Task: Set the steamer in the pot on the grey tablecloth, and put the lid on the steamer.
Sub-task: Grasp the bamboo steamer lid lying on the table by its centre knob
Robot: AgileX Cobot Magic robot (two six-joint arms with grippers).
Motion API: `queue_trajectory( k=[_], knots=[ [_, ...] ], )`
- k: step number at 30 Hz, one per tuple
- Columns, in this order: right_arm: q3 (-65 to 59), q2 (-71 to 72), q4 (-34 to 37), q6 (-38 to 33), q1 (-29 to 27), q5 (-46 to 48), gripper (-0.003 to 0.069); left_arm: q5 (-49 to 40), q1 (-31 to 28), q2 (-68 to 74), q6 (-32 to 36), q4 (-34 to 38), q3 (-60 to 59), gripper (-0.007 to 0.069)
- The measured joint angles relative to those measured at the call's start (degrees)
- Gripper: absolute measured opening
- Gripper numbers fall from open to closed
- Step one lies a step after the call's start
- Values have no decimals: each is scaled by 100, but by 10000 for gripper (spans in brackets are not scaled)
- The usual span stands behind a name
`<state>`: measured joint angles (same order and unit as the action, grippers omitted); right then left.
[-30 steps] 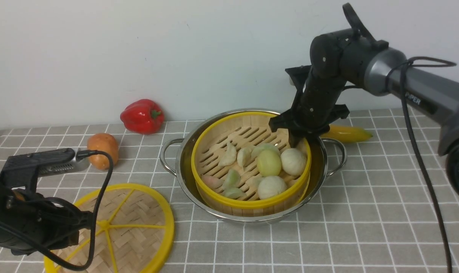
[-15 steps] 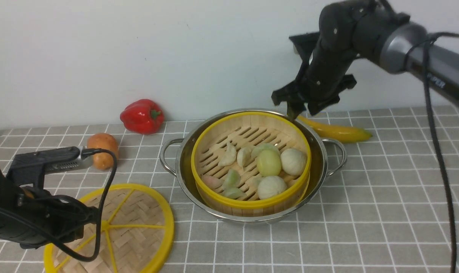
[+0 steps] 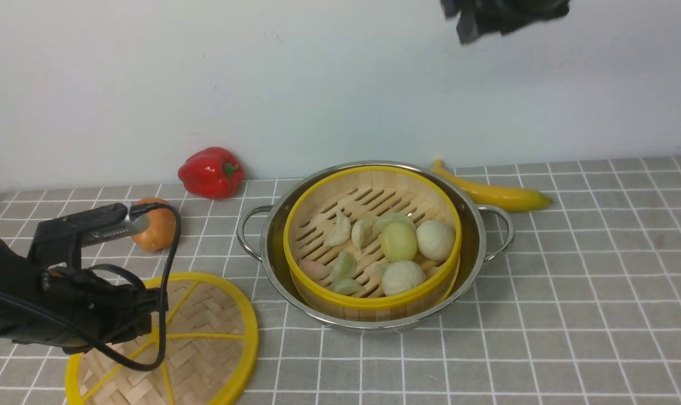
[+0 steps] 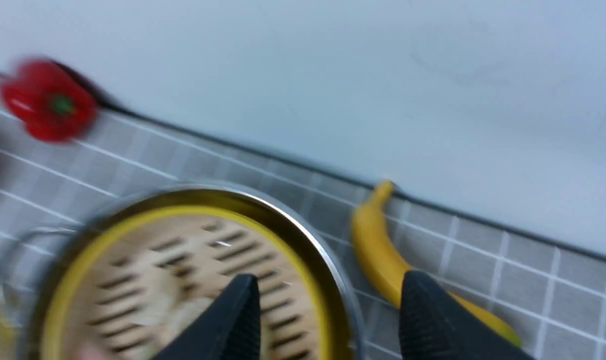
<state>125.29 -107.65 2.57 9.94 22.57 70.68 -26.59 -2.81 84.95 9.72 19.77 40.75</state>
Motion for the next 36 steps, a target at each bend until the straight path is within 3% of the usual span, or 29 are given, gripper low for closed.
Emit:
queue_trajectory(
  k=[7,12,20,26,28,31,36],
  knots=[
    [0,954,912,-327,0,0,383,195,0,407,251,213,7,243],
    [4,1535,1192,-516,0,0,383,215,0,620,251,235,116,243],
    [4,1838,1219,-551,0,0,383,140,0,847,264,257,301,225],
    [4,1838,1206,-551,0,0,383,98,0,884,314,278,357,122],
    [4,1838,1158,-551,0,0,383,74,0,884,314,239,377,123],
    [4,1865,1073,-557,0,0,383,-100,0,884,314,86,464,123],
    [-1,2274,578,-574,0,3,383,-1115,0,692,19,-863,1172,123]
  ],
)
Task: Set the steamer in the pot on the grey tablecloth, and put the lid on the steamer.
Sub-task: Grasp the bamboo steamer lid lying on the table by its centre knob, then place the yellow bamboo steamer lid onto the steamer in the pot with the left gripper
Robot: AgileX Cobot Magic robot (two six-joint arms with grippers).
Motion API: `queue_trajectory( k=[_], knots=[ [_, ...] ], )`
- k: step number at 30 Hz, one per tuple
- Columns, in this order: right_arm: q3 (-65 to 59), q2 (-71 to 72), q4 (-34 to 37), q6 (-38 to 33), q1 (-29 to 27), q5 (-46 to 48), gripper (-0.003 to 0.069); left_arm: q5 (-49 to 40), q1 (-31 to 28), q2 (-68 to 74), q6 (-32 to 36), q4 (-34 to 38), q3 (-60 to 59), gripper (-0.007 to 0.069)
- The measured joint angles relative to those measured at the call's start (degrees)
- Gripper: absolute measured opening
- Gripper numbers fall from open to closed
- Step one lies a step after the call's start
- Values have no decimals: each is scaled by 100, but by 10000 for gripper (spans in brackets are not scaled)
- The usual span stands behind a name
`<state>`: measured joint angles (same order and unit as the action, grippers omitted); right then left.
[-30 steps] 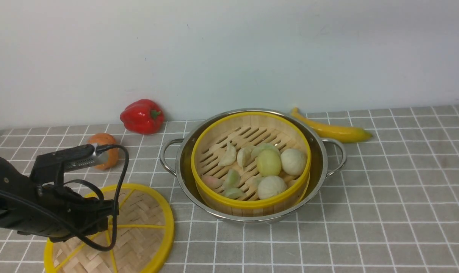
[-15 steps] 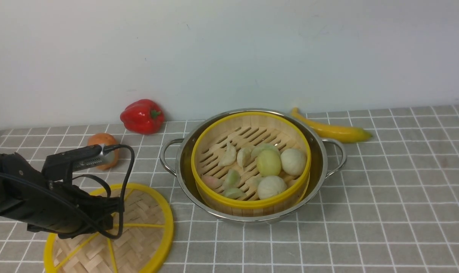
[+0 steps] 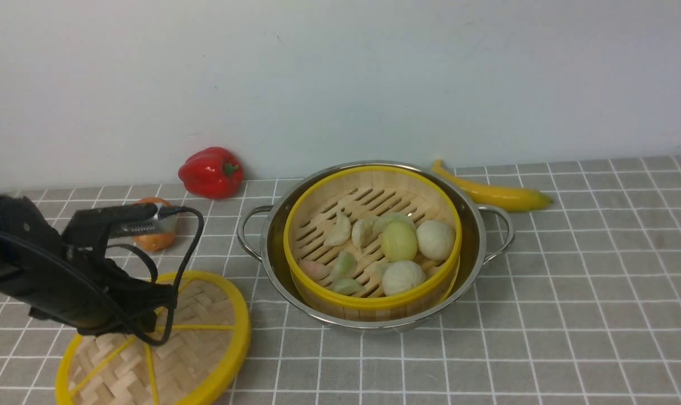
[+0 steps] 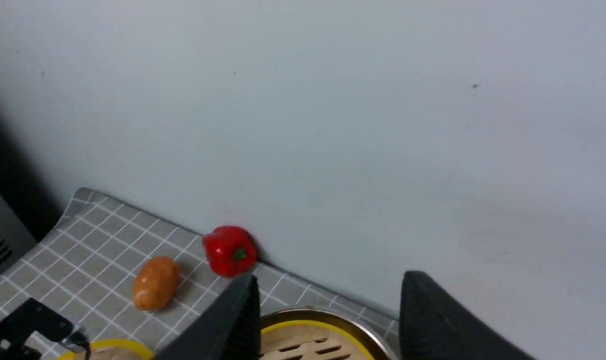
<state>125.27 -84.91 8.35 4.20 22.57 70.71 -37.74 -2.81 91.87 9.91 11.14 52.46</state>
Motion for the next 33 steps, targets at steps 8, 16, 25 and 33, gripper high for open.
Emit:
queue_trajectory(
  k=[8,16,25,33],
  knots=[
    [-107,1154,-1044,-2,0,0,383,-1453,6,-404,-1215,-1859,1560,123],
    [-1318,2707,-1613,218,0,-23,383,-1408,930,-269,-724,-1185,2545,123],
    [-3280,3852,-1403,633,0,6,383,-1003,2783,1063,-611,-1056,3648,123],
    [-3615,3961,-1078,863,0,14,383,-1286,3434,2227,-598,-1154,4959,123]
  ],
)
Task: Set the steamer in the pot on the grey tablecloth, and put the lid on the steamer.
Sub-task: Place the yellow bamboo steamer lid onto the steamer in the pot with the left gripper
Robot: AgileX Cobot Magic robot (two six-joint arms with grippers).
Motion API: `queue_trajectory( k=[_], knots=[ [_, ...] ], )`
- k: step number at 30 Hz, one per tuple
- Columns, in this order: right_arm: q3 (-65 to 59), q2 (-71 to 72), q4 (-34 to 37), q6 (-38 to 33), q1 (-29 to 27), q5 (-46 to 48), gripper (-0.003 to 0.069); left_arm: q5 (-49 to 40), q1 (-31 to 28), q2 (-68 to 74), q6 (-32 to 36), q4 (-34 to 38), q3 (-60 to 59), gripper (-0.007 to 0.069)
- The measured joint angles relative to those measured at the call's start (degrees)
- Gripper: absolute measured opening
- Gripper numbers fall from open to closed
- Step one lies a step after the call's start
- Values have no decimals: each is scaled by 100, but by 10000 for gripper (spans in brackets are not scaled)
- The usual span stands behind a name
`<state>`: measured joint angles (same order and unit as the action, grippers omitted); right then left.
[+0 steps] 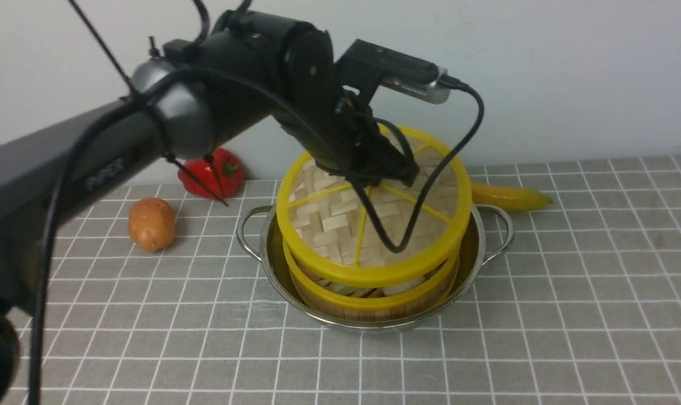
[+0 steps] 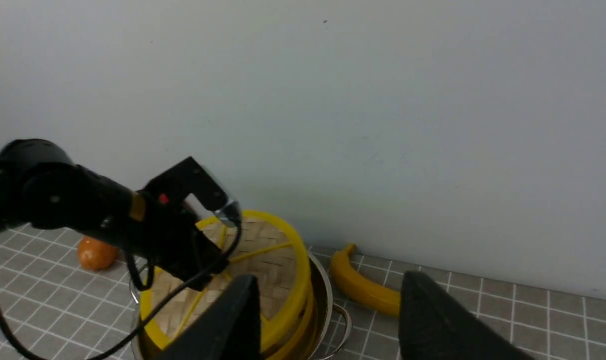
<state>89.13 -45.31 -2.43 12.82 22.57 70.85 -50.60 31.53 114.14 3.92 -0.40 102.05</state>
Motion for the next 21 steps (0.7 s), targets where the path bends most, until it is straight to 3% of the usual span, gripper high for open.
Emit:
queue_trajectory(
  k=[10,21],
  knots=[
    [3,0,80,17,0,0,380,-470,4,479,-6,-168,293,123],
    [3,0,80,23,0,-5,332,-371,-99,612,-128,-174,293,123]
  ],
)
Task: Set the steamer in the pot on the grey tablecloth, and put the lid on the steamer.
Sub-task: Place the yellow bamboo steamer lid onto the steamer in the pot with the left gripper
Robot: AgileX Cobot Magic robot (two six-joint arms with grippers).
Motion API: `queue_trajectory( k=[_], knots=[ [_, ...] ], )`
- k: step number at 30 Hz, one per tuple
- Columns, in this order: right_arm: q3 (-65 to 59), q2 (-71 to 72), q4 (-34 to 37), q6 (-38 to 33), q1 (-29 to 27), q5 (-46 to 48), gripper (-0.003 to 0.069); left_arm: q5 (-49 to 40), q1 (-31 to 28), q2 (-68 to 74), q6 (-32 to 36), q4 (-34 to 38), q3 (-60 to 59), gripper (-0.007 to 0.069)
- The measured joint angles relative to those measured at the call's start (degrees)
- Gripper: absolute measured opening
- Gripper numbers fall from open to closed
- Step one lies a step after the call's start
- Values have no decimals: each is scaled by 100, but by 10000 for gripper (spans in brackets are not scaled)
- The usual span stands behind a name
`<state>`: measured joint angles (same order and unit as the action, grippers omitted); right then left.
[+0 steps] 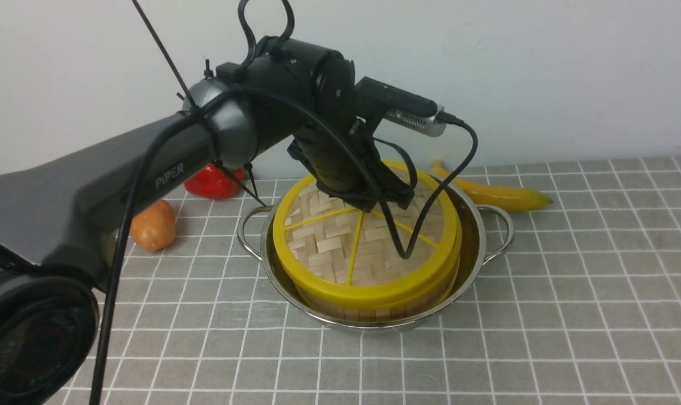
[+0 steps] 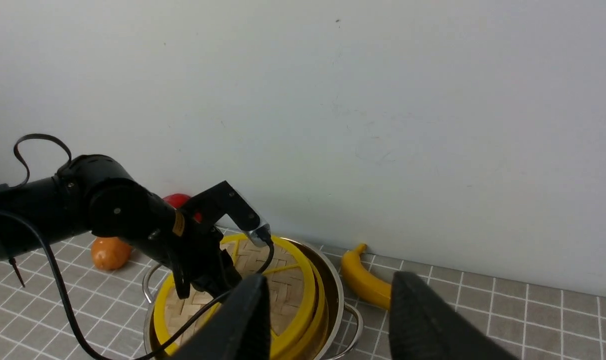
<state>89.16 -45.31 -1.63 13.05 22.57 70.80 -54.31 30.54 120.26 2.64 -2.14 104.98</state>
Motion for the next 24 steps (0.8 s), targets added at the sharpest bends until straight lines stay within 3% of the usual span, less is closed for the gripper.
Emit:
queue_trajectory(
  k=[24],
  knots=[
    [0,0,0,0,0,-5,306,188,0,0,-19,155,0,123]
  ],
)
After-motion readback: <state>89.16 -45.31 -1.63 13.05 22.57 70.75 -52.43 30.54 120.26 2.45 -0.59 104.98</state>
